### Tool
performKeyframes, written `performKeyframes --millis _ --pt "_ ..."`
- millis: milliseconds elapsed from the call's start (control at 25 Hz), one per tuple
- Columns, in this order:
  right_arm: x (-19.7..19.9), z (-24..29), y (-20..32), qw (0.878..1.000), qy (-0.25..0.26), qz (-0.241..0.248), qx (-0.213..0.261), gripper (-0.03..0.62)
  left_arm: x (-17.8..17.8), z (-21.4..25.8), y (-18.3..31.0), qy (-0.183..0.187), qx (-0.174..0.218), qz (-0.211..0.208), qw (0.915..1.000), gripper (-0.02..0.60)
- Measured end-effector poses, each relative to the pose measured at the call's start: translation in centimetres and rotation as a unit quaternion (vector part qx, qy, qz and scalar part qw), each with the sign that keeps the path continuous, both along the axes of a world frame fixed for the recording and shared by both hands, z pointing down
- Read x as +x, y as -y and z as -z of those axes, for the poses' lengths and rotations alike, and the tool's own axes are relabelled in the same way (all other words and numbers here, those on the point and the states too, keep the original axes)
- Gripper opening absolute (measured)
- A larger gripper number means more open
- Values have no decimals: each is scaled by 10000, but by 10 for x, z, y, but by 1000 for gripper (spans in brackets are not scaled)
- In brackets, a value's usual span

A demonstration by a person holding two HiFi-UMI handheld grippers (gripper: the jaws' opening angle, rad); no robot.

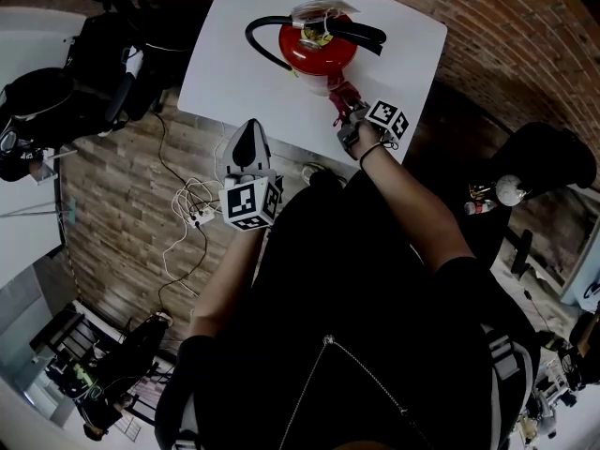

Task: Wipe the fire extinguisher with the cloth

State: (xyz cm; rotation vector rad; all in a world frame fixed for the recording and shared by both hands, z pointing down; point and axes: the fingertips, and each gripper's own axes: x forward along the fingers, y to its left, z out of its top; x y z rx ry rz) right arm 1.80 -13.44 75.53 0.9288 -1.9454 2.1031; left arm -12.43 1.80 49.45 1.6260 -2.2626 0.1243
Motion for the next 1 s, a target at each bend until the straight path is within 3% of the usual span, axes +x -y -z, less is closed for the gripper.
performKeyframes --millis 1000 --pt "0 70 -5 9994 330 -24 31 124 2 12 2 1 212 -6 9998 8"
